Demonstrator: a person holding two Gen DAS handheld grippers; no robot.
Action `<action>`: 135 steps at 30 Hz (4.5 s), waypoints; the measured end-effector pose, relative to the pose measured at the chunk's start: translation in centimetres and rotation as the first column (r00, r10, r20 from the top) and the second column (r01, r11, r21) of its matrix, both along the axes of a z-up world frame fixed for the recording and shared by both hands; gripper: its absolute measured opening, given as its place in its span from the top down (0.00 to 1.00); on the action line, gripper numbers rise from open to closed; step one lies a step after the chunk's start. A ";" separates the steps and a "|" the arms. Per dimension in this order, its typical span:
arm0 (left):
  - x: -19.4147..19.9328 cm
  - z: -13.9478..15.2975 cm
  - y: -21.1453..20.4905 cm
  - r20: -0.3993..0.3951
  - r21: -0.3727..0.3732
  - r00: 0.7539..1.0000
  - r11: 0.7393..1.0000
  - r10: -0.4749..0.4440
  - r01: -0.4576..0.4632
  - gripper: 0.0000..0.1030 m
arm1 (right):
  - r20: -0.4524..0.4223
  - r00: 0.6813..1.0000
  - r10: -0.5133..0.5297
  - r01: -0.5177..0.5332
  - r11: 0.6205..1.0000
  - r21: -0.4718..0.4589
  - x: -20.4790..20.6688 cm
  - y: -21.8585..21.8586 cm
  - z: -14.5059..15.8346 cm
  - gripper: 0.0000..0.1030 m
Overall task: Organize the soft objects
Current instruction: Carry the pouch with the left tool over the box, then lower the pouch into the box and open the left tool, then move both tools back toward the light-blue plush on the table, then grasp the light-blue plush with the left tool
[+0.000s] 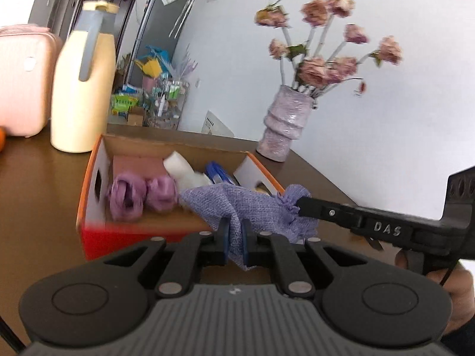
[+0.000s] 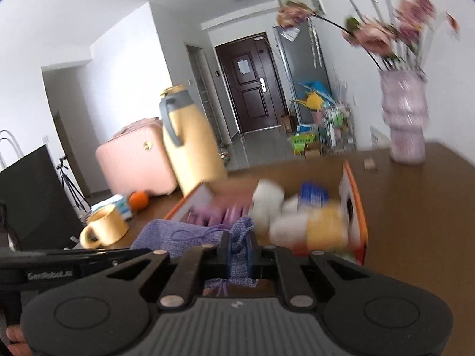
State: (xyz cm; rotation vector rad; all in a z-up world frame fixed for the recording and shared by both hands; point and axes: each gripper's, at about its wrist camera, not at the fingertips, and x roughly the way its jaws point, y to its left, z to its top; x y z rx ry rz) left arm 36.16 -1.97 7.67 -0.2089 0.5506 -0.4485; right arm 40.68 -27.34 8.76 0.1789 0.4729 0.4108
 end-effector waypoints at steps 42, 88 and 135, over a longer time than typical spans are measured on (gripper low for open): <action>2.3 6.9 2.1 0.245 0.266 0.941 0.917 0.233 -0.296 0.20 | 0.208 0.973 -0.103 0.149 0.964 -0.222 -0.6 -0.6 7.5 0.28; -12.2 -7.2 4.5 0.149 0.222 0.935 0.910 0.323 -0.350 0.06 | 0.057 0.998 -0.011 0.020 0.987 -0.158 -13.7 4.2 -7.6 0.33; -4.4 -7.8 5.1 -0.178 -0.013 0.966 0.982 0.186 -0.191 0.34 | -0.141 0.980 0.140 -0.119 0.982 0.147 -4.5 3.8 -9.9 0.64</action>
